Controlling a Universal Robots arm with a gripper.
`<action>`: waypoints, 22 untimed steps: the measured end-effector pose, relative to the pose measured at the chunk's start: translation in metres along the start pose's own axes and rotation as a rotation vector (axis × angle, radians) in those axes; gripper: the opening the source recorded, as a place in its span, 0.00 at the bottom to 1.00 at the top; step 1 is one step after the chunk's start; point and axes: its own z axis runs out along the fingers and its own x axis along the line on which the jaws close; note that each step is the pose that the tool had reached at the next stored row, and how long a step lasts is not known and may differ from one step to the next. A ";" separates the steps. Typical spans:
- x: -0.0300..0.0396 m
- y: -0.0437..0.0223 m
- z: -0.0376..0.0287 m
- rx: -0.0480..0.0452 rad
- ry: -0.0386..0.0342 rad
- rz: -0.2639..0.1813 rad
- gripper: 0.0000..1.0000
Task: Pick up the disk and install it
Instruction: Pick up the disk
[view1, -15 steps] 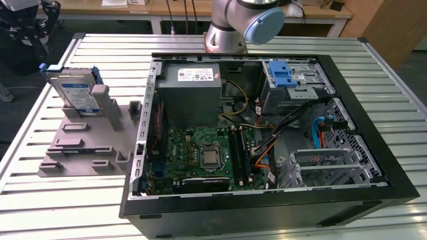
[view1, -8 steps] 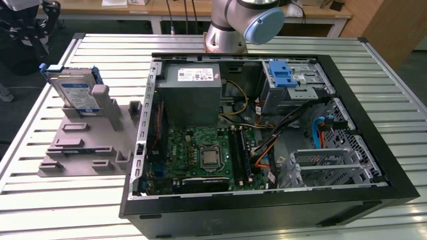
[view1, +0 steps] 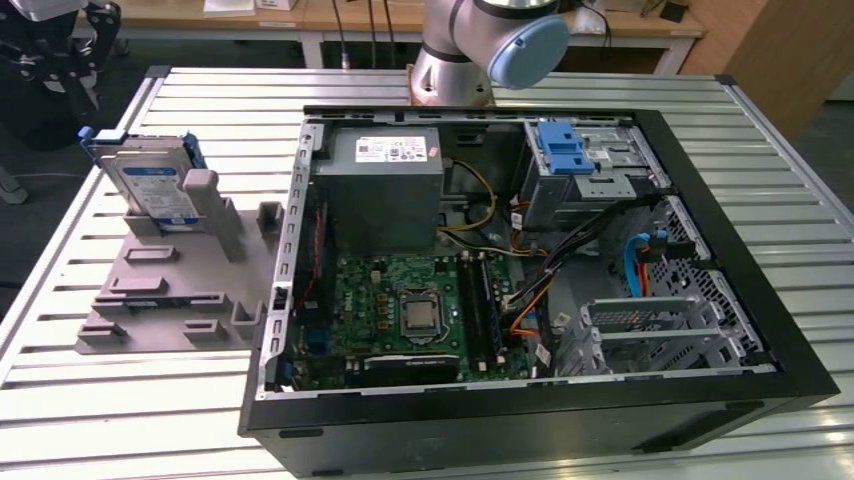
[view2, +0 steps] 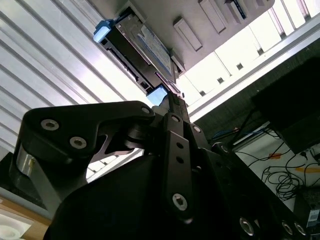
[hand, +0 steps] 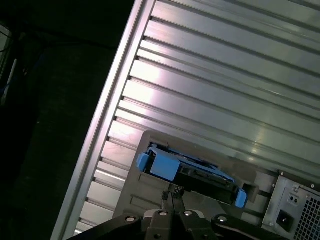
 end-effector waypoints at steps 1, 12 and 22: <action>0.0000 0.0000 0.0000 0.0001 0.0002 -0.006 0.11; 0.0000 0.0000 0.0003 0.0015 0.0031 -0.104 0.11; 0.0001 0.0000 0.0003 0.0020 0.0042 -0.137 0.11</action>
